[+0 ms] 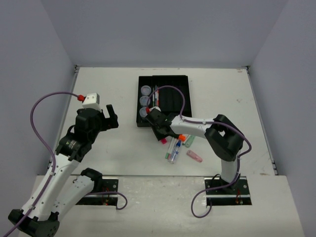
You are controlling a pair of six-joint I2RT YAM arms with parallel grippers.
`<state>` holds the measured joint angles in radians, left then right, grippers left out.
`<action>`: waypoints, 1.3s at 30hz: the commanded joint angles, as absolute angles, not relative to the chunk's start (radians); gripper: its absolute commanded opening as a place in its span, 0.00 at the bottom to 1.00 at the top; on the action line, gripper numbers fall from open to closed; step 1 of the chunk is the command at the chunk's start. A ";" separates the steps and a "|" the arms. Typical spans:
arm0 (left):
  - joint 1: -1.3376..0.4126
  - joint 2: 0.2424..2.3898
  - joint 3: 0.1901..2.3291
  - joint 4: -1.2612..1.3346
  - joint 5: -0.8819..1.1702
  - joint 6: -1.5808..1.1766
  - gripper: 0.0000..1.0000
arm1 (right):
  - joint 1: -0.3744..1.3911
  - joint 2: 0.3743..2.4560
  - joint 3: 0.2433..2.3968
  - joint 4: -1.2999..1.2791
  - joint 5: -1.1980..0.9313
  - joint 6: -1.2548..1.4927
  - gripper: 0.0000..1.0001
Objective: Sort the stationery into containers
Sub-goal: Pick up the pen from the center of the board.
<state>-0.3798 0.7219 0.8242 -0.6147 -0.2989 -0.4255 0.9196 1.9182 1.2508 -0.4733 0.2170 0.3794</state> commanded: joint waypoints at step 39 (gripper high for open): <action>-0.371 0.723 0.824 -0.578 -0.299 -0.397 1.00 | 0.566 2.136 2.010 -0.679 0.182 0.480 0.00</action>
